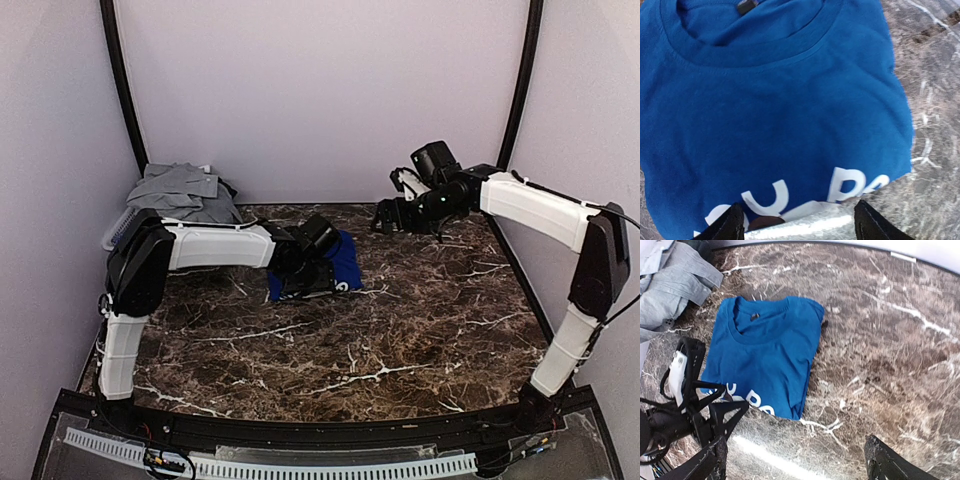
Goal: Fold and stack the mixed laundry pile
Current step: Move the square folded T-shirt to the corner of the board.
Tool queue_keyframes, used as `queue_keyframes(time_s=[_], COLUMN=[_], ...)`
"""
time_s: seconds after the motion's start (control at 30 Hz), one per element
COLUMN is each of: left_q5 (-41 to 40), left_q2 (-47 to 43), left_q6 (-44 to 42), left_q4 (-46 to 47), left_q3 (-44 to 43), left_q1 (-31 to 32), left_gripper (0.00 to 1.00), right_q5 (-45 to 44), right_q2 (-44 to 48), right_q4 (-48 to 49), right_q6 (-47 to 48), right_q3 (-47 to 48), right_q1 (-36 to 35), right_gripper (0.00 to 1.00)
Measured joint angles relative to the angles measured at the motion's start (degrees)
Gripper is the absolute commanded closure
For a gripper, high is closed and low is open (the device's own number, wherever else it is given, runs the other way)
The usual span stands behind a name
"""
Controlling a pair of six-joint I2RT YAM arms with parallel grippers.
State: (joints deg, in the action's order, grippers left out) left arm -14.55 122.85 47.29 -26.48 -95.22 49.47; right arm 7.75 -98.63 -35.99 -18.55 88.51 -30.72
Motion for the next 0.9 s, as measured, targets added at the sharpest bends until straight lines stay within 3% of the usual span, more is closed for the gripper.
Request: queue_keyframes(time_s=[0.23,0.53,0.77,0.8,0.9], left_q5=[0.5,6.3,9.1,9.6,11.0], left_q2=[5.1,11.5,20.6,22.2,26.1], left_q6=[0.8,-10.6,-17.2,-17.8,-19.1], left_q4=[-4.0,-1.9,-2.7,-3.3,-4.0], left_q3=[-3.8,-13.2,-28.1,-30.8,-37.2], left_q1=[-1.2,-7.3,-11.2,-11.6,-13.0], left_gripper=[0.25,0.26,0.26,0.32,0.27], right_q5=[0.3,0.3,0.2,0.2,0.2], right_q2=[2.5,4.4,4.4,4.4,4.4], right_q4=[0.9,2.2,2.8,2.8,3.0], right_q6=[-0.8,-1.1,-1.3,-1.3,-1.3], right_q3=[-6.1,-7.3,-7.5,-7.5,-7.9], right_q1=[0.0,0.3,0.5,0.5,0.5], right_gripper=[0.08,0.08,0.08,0.08,0.08])
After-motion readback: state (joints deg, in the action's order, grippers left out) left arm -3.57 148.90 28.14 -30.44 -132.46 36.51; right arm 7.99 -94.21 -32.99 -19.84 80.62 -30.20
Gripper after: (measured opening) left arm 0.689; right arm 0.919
